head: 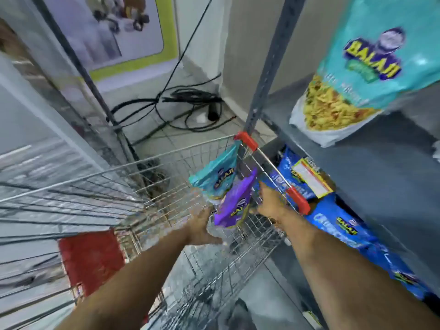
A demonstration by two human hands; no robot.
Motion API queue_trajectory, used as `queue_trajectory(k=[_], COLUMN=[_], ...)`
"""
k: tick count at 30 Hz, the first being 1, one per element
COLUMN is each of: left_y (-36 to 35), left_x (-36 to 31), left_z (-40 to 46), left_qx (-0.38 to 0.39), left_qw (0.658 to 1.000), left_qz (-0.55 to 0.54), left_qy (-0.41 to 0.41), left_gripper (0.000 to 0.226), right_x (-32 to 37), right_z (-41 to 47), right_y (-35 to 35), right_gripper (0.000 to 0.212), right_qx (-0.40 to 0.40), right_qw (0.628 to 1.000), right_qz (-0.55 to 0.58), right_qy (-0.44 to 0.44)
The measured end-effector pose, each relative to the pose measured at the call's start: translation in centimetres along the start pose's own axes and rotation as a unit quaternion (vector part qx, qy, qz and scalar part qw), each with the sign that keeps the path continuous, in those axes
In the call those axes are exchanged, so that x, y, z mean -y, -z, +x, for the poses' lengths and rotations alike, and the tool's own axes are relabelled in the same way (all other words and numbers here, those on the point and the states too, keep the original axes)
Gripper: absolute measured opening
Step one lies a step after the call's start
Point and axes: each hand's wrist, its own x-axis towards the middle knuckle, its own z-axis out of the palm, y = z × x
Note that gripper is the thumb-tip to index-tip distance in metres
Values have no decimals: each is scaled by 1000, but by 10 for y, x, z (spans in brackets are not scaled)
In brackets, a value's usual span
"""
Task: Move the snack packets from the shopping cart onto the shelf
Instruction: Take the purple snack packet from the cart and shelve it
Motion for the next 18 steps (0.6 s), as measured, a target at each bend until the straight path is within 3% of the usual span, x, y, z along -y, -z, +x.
queue_trajectory(k=[3,5,10,12,16,18], left_y=[-21,-39,-56,-51,-19,4], left_x=[-11,-11,-8,-16,-35,-50], left_z=[14,30,46,46,29,15], left_qx=[-95,-134,-201,-242,-243,-232], left_qw=[981,961,910,885,859,856], left_qz=[-170,-239,-360,-395,-449,-462], left_qy=[-7,-32,32,50,43,25], left_gripper=[122,84,30,22,21,17], right_x=[1,3,4,5,15,25], right_z=[24,38,46,43,26,14], right_y=[-6,-10,-20,-16,6,22], right_gripper=[73,62,59,53,43,57], right_qx=[80,129,161,170,195,191], right_qw=[997,991,979,972,955,944], right_qz=[4,42,123,164,224,268], right_qy=[3,10,15,12,14,19])
